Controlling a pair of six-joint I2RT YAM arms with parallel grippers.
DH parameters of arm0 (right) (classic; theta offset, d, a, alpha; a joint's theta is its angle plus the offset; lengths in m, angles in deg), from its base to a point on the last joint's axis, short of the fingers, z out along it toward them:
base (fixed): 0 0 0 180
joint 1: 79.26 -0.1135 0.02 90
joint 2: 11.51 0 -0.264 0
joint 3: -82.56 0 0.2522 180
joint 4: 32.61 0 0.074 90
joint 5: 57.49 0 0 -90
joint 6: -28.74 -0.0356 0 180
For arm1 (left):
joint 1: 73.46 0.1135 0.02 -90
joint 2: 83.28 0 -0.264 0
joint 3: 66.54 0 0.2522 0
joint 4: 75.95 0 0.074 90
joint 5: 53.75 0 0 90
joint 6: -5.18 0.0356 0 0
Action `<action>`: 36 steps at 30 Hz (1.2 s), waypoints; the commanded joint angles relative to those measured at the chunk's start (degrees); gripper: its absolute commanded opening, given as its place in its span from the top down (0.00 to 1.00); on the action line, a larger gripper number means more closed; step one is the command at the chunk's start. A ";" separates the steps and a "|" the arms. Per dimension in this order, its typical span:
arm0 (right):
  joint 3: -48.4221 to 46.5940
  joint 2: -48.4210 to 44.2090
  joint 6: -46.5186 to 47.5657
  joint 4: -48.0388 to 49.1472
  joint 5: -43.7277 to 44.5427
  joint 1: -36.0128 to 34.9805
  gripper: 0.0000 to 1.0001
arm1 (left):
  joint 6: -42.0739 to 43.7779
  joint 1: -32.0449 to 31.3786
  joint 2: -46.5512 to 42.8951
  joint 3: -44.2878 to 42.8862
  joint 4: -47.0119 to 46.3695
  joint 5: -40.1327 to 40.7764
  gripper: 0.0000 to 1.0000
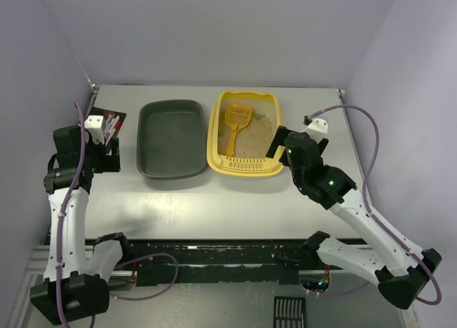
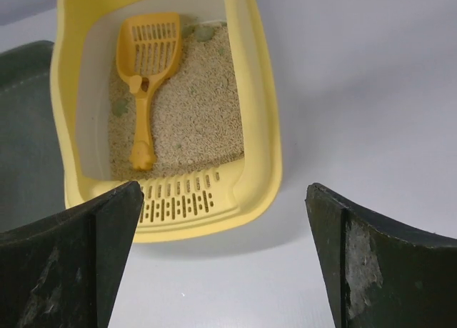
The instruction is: Clean the litter box
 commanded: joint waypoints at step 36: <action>-19.07 49.80 1.16 18.88 -16.98 4.03 0.56 | -4.22 0.69 4.29 -3.09 -0.94 8.16 0.01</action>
